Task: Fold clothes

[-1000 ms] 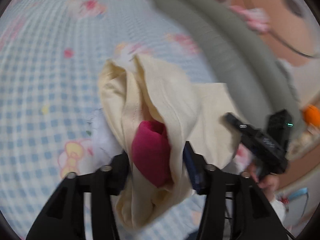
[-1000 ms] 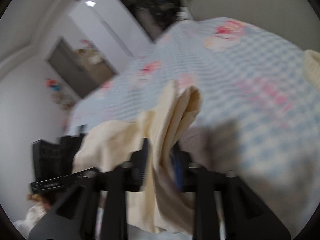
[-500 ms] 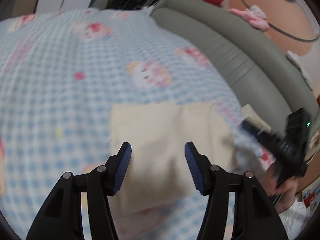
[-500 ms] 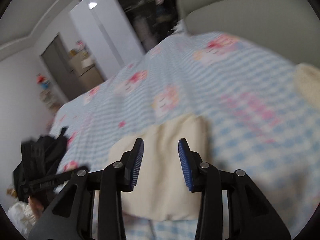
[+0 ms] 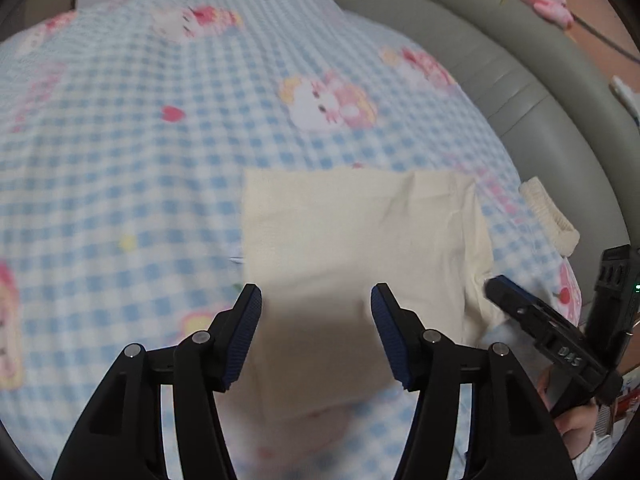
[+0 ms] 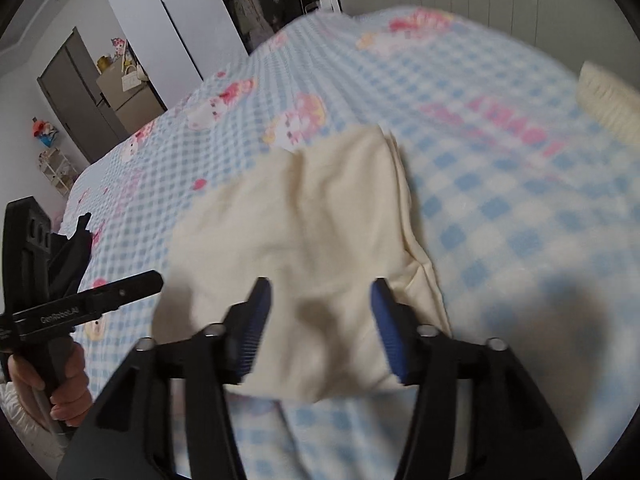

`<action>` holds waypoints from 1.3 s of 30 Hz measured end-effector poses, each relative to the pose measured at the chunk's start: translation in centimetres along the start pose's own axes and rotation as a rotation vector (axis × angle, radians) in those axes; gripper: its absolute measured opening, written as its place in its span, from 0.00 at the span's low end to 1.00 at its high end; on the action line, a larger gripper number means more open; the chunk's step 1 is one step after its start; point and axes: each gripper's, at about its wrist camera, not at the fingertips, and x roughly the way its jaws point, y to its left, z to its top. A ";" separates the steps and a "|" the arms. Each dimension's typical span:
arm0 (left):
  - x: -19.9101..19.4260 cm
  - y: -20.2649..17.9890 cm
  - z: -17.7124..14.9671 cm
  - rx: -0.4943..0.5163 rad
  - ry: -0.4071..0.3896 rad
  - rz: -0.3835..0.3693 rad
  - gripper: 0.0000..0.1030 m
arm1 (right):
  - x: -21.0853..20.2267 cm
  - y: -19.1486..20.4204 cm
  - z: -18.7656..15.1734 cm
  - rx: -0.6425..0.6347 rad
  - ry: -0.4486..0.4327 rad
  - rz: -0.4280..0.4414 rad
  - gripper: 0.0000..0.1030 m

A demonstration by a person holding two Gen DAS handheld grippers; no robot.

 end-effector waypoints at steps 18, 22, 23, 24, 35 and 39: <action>-18.9 14.1 -6.2 -0.059 -0.235 0.436 0.79 | -2.4 22.4 -3.9 -0.260 0.004 0.095 0.99; -21.4 15.4 -8.8 -0.092 -0.231 0.461 0.80 | -4.6 24.1 -5.7 -0.279 -0.023 0.073 0.99; -21.8 15.5 -9.6 -0.100 -0.229 0.463 0.80 | -5.1 24.4 -6.2 -0.282 -0.021 0.068 0.99; -22.2 15.6 -10.3 -0.107 -0.226 0.465 0.80 | -5.4 24.5 -6.6 -0.284 -0.015 0.066 0.99; -24.6 13.4 -18.6 -0.162 -0.186 0.480 0.80 | -10.1 23.4 -13.7 -0.267 0.031 -0.003 0.99; -25.5 11.8 -21.4 -0.170 -0.168 0.477 0.81 | -12.2 22.5 -16.7 -0.280 0.038 -0.027 0.99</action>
